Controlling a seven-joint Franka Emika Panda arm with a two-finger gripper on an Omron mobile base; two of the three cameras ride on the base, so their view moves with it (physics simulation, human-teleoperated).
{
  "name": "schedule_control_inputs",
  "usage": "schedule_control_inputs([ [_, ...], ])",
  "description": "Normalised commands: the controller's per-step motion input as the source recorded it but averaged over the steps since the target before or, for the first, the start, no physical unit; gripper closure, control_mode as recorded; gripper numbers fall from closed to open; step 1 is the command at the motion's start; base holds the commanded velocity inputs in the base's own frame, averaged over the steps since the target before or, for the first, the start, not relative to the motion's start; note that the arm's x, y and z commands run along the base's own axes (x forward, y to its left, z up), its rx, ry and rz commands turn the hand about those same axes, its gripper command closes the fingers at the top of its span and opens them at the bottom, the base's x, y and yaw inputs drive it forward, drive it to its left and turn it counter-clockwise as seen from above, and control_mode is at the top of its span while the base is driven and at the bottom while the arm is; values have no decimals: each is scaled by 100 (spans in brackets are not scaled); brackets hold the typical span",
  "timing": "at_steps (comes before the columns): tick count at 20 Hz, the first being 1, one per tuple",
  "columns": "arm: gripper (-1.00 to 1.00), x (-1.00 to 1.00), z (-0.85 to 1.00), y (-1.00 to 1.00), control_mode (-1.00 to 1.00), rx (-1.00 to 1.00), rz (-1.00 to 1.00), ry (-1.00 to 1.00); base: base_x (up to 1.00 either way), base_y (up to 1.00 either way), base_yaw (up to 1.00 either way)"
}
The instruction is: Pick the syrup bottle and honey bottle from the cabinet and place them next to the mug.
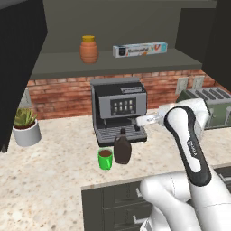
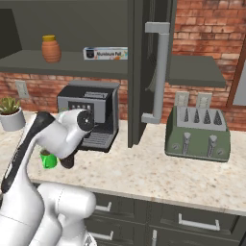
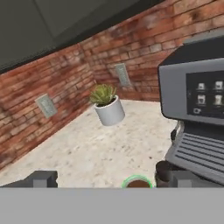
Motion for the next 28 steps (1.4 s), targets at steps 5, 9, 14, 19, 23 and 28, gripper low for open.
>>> schedule_control_inputs([
  [5,-100,-22,77,49,-100,-9,-36,10,0,0,0],
  [9,-100,-15,96,5,-100,-2,-23,13,0,0,0],
  [14,-100,-1,57,3,-100,-11,-5,2,0,0,0],
  [19,-100,-7,2,0,-100,-1,2,-16,0,0,0],
  [23,-100,-7,25,-4,-100,-9,5,-18,0,0,0],
  [28,-100,0,49,-11,-100,-16,0,-8,0,0,0],
])
